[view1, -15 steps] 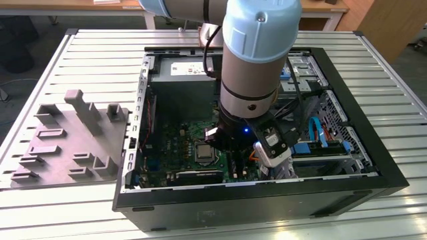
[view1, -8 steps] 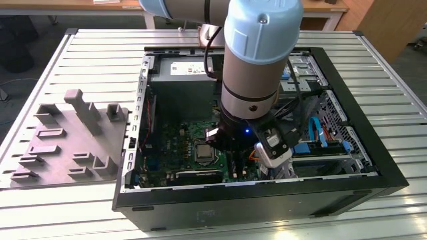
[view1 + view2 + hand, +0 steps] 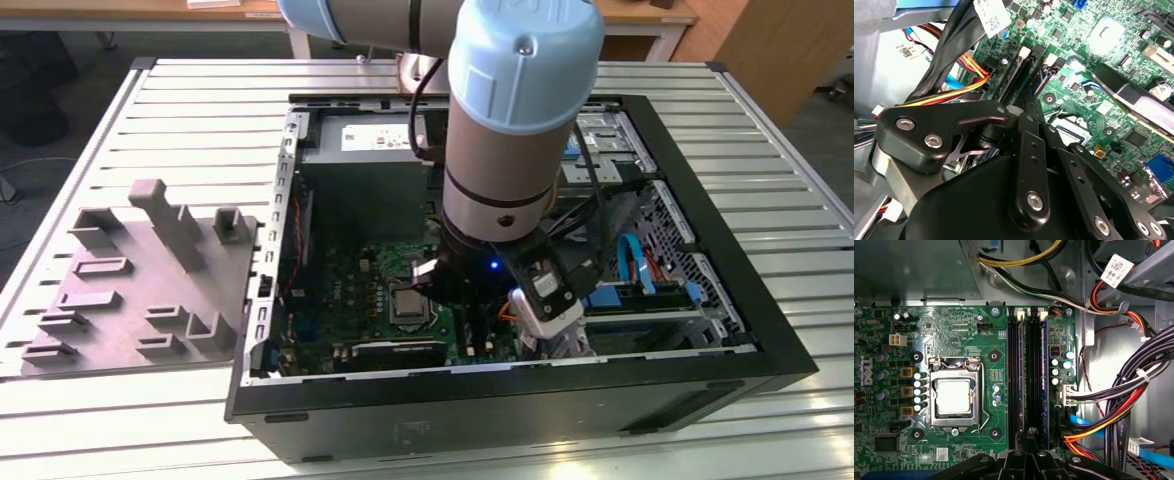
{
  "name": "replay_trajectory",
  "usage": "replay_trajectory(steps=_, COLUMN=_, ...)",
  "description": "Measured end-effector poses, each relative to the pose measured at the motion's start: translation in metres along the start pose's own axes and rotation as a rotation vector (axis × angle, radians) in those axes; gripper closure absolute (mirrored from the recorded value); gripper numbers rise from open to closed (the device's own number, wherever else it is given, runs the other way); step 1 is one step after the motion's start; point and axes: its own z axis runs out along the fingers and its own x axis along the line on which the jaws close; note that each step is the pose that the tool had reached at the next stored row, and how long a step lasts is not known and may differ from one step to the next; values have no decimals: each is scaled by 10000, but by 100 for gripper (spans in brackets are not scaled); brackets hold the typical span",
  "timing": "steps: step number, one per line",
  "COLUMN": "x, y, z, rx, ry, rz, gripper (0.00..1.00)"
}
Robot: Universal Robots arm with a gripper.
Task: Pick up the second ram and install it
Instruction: 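Press down the second ram until it locks into place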
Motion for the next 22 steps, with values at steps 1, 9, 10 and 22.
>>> replay_trajectory(steps=1, x=0, y=0, z=1, rx=1, ry=1, rz=0, gripper=89)
replay_trajectory(steps=9, x=1, y=-1, z=16, rx=1, ry=1, rz=1, gripper=89)
replay_trajectory(steps=10, x=1, y=-1, z=16, rx=1, ry=1, rz=1, gripper=89)
replay_trajectory(steps=22, x=1, y=-1, z=34, rx=-3, ry=0, rz=0, gripper=89)
